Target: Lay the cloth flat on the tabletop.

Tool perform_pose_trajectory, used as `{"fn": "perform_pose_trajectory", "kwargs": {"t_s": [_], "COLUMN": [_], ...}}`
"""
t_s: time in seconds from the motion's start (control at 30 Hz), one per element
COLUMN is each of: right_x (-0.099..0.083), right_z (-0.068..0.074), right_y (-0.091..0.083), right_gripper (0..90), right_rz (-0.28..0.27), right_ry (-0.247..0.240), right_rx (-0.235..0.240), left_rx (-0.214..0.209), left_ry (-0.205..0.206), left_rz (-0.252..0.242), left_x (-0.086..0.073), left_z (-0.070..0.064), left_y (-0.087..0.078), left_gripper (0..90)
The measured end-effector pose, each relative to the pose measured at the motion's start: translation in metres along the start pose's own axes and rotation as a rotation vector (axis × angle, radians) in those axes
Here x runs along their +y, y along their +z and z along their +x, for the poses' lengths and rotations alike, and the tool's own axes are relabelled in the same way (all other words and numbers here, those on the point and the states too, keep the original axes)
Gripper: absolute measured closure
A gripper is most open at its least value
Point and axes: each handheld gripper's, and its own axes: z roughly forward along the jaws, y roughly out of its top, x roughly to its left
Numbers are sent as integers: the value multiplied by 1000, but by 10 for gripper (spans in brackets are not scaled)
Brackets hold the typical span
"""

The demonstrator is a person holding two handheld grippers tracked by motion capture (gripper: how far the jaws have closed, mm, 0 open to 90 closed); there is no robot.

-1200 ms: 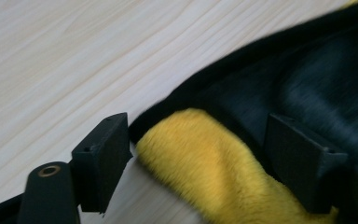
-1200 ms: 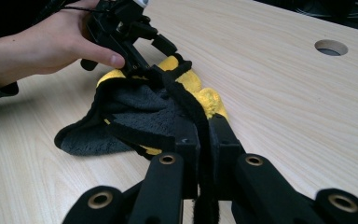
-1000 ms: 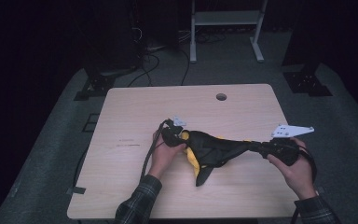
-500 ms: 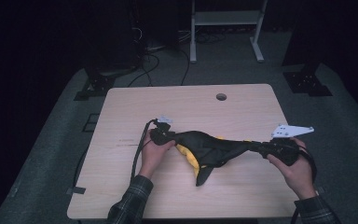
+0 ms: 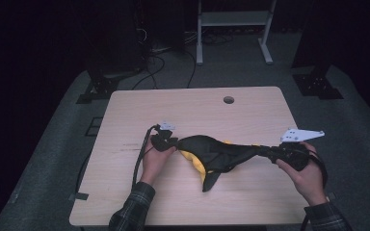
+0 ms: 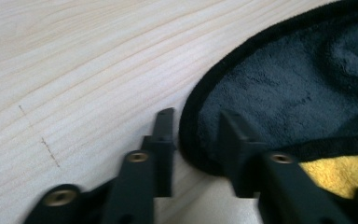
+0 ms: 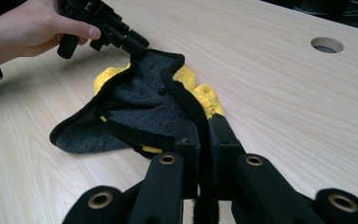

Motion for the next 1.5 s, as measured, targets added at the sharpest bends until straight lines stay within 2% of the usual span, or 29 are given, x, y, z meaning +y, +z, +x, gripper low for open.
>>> {"fn": "perform_pose_trajectory", "kwargs": {"t_s": [0.1,0.23,0.4,0.57,0.83,1.07,1.5], "right_x": [0,-1,0,4,24,44,64], "right_z": [-1,-1,-3,-6,-10,-6,-2], "right_y": [0,0,-1,-4,-18,-41,-77], "right_gripper": [838,838,838,839,840,841,840], "right_rz": [0,1,-1,-11,-68,-149,-247], "right_ry": [2,7,10,6,-11,-38,-76], "right_rx": [0,-3,-11,-21,-43,-50,-58], "left_rx": [-14,-16,-51,-58,-54,-69,-78], "left_ry": [-8,-15,-34,-42,-3,54,137], "left_rz": [-7,4,-5,-87,-242,-357,-522], "left_x": [-2,-2,-2,4,21,36,49], "left_z": [1,2,5,11,14,7,-13], "left_y": [-1,-3,-11,-37,-94,-140,-207], "left_gripper": [826,851,857,858,859,859,860]}}
